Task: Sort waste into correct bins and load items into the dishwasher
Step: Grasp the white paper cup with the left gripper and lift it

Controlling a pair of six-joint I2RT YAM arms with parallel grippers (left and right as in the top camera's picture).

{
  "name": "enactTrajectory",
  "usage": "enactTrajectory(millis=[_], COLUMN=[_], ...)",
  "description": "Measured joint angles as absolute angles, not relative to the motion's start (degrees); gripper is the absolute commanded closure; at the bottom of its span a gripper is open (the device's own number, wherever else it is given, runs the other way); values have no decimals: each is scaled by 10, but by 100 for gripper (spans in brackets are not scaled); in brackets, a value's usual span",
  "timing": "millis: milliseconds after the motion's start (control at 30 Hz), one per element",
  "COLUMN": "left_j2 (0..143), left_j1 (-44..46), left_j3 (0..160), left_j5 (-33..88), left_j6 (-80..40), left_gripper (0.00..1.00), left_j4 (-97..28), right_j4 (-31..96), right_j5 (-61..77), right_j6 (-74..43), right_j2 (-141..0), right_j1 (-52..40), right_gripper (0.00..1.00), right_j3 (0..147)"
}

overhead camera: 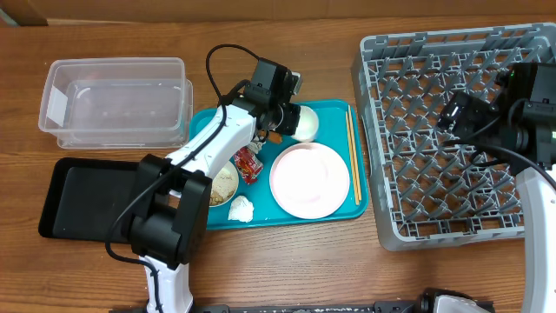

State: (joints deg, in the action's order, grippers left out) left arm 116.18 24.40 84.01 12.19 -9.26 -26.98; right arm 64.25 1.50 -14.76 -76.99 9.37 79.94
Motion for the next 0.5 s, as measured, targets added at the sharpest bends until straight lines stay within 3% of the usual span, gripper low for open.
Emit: enactTrajectory(millis=[300, 500], left_j2=[1162, 1150], left_j1=[227, 162], left_j3=[884, 949], left_j5=[144, 322], left_j6=[-110, -169], left_gripper=[96, 96], left_j4=[-309, -303], right_j4=[638, 544], right_j5=[-2, 36], right_j6=[-151, -150], right_j2=[-770, -772], right_j1=[94, 96], right_gripper=[0, 0], right_j3=[799, 800])
